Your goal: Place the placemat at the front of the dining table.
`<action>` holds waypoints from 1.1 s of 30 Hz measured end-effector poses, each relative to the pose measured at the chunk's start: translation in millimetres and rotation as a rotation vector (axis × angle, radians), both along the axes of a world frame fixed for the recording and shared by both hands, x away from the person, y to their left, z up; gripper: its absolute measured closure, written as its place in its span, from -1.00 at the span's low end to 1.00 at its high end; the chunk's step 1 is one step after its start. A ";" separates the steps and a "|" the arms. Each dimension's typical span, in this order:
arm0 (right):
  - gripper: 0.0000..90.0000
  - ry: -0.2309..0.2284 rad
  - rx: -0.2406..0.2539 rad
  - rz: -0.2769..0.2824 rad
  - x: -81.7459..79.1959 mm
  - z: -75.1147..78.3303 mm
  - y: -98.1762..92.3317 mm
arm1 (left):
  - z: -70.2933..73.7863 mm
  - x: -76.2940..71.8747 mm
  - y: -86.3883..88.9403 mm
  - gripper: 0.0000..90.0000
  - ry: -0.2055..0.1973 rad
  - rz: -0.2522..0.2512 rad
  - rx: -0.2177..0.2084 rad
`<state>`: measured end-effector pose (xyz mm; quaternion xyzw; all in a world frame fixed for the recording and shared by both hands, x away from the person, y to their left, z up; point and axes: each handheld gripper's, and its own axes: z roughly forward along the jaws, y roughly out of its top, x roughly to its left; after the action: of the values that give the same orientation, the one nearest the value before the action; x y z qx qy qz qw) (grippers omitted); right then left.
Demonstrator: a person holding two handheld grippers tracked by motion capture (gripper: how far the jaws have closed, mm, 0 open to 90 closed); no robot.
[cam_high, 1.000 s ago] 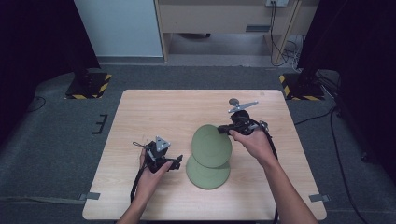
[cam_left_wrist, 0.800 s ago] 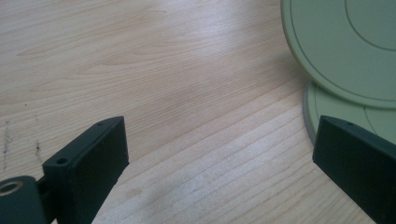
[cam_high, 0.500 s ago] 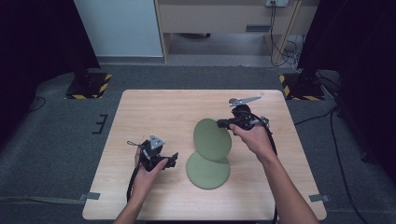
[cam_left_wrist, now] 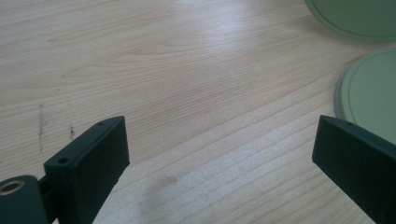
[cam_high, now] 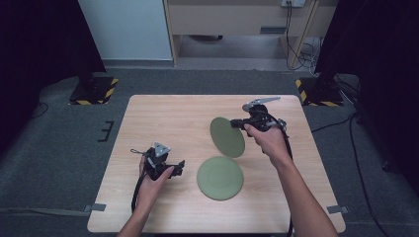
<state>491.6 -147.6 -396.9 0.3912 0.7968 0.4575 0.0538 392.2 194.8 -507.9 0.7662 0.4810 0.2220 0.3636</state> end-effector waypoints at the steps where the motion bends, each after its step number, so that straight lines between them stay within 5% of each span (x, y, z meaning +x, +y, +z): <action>1: 0.91 0.000 -0.001 -0.006 0.9 0.8 0.0 | 0.0 0.1 0.6 -0.93 0.000 0.001 -0.001; 17: 0.91 -0.022 0.046 -0.119 19.2 1.5 -7.3 | 0.6 1.3 1.9 -0.92 0.007 0.008 -0.008; 26: 0.91 -0.024 0.059 -0.157 27.5 0.7 -8.5 | 3.2 9.5 0.8 -0.92 -0.006 0.005 0.024; 33: 0.91 -0.028 0.054 -0.176 36.5 1.5 -2.0 | 3.1 11.9 7.2 -0.92 -0.007 0.020 -0.005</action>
<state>528.1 -149.6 -395.4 0.4545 0.7460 0.4776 0.0943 404.1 201.9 -504.8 0.7597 0.4879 0.2271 0.3651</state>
